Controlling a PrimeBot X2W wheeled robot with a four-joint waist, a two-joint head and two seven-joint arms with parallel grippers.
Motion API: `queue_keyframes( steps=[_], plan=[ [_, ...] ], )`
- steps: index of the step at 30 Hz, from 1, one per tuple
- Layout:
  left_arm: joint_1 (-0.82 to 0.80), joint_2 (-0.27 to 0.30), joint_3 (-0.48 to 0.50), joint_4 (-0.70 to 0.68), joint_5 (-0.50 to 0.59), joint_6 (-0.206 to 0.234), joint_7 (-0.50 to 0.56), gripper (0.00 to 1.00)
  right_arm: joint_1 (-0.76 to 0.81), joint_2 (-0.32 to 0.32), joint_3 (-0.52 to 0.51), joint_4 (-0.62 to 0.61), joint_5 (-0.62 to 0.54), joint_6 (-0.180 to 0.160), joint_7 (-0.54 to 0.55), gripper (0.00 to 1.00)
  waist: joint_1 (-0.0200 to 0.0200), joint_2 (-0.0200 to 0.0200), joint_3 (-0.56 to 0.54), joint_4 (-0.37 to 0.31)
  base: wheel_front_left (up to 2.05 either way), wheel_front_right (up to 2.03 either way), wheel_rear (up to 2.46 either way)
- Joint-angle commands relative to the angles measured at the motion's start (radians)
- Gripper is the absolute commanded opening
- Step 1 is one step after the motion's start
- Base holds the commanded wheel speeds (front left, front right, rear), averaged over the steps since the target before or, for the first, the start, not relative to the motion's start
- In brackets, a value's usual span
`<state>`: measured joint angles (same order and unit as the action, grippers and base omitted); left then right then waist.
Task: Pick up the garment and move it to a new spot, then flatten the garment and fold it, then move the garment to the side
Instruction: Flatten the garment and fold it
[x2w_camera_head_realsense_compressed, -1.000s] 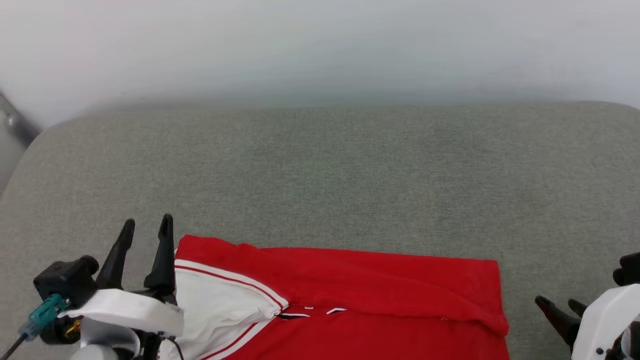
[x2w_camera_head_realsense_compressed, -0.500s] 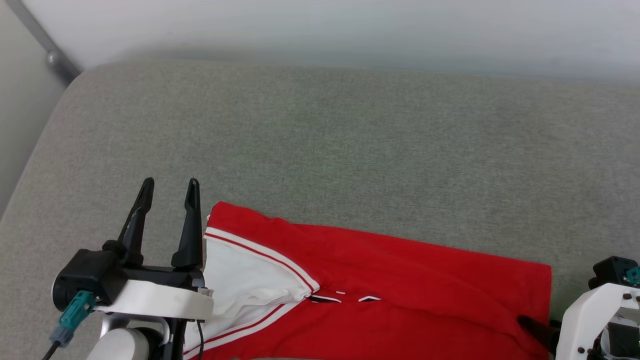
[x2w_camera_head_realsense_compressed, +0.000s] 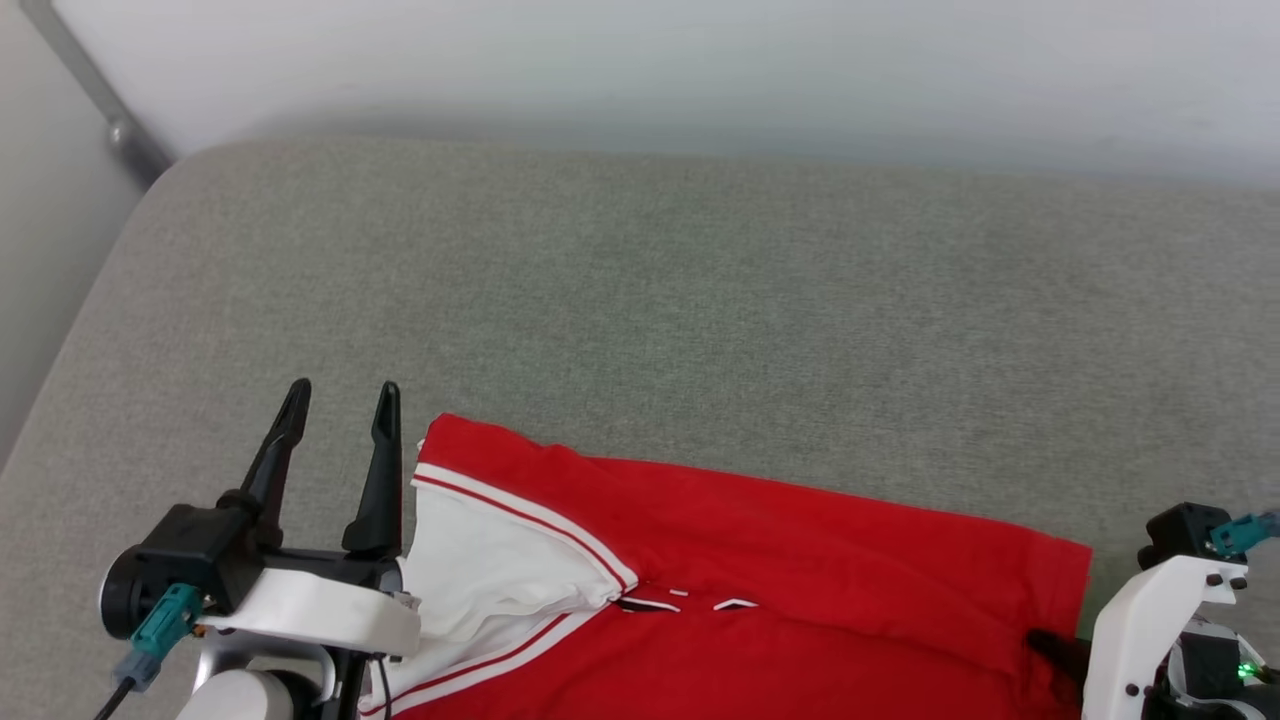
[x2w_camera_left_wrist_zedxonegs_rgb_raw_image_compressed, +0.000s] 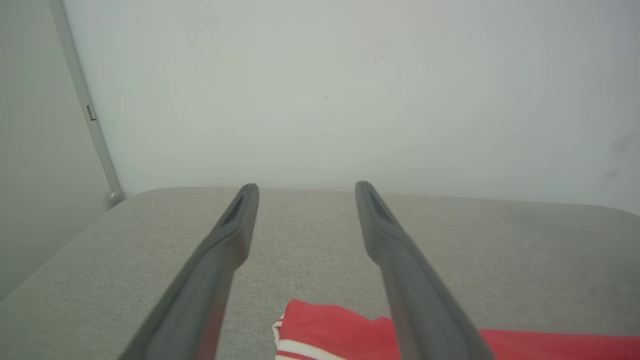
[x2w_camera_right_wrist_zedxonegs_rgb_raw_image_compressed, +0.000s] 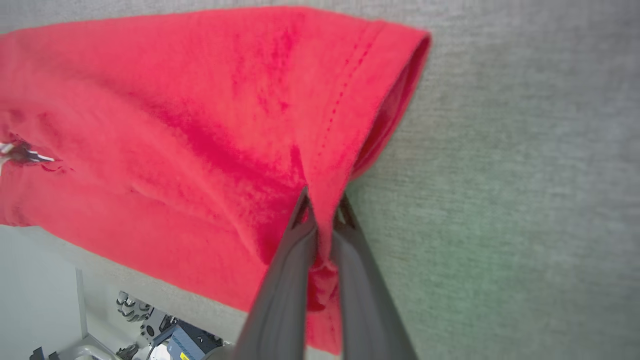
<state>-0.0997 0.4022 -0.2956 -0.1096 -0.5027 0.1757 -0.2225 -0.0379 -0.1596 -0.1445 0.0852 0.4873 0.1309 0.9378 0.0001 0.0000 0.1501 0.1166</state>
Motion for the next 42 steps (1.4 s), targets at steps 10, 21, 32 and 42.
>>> queue_keyframes(
  steps=[10, 21, 32, 42],
  plan=[
    [0.059, 0.018, 0.001, -0.030, 0.029, 0.060, 0.025, 1.00, -0.075, -0.091, -0.090, 0.057, -0.021, 0.000, -0.022, 0.00, -0.0001, 0.0000, -0.060, -0.095, 0.00, 0.00, 0.00],
    [0.058, 0.012, -0.008, -0.038, 0.043, 0.066, 0.008, 1.00, -0.101, -0.105, -0.349, 0.005, -0.095, 0.000, 0.089, 0.00, -0.0001, 0.0000, -0.047, -0.133, 0.00, 0.00, 0.00],
    [0.038, 0.003, -0.022, -0.019, 0.046, 0.064, -0.002, 1.00, -0.110, 0.098, -0.243, -0.051, 0.147, 0.000, 0.223, 0.00, -0.0001, 0.0000, -0.052, -0.133, 0.00, 0.00, 0.00],
    [0.013, 0.005, -0.044, -0.017, 0.051, 0.054, 0.016, 1.00, -0.136, 0.110, 0.137, 0.075, 0.465, 0.000, 0.048, 0.00, -0.0001, 0.0000, -0.055, -0.090, 0.00, 0.00, 0.00]
  ],
)
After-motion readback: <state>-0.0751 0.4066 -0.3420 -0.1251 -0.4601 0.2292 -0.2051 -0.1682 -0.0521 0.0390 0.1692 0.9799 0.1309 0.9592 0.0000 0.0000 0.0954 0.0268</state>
